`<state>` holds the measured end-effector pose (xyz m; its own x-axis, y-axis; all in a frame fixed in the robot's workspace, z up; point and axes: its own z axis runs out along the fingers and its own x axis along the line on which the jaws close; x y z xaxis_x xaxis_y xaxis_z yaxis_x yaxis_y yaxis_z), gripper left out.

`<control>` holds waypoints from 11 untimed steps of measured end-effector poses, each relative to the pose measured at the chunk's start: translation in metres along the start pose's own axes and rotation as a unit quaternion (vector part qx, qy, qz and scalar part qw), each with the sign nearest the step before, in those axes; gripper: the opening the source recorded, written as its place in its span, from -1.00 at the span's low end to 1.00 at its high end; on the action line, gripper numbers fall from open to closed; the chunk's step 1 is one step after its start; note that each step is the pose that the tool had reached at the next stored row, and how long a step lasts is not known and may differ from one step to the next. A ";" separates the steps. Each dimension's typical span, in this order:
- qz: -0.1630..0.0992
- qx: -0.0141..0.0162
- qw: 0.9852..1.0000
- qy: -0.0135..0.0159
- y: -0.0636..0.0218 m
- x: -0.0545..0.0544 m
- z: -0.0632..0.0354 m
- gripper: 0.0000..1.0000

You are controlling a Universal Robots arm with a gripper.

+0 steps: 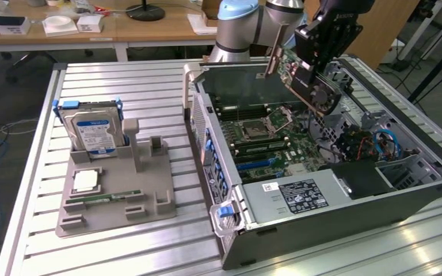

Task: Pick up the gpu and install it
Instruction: 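Insert the gpu into the slot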

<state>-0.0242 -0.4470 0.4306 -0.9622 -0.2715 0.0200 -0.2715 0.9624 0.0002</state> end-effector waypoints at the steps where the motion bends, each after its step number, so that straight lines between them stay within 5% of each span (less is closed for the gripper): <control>1: -0.003 0.000 1.000 0.000 0.0000 0.000 0.0000 -0.48; 11: -0.031 0.001 1.000 0.000 0.0000 0.000 0.0000 -0.48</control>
<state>-0.0242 -0.4470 0.4306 -0.9433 -0.3314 0.0200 -0.3314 0.9435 0.0002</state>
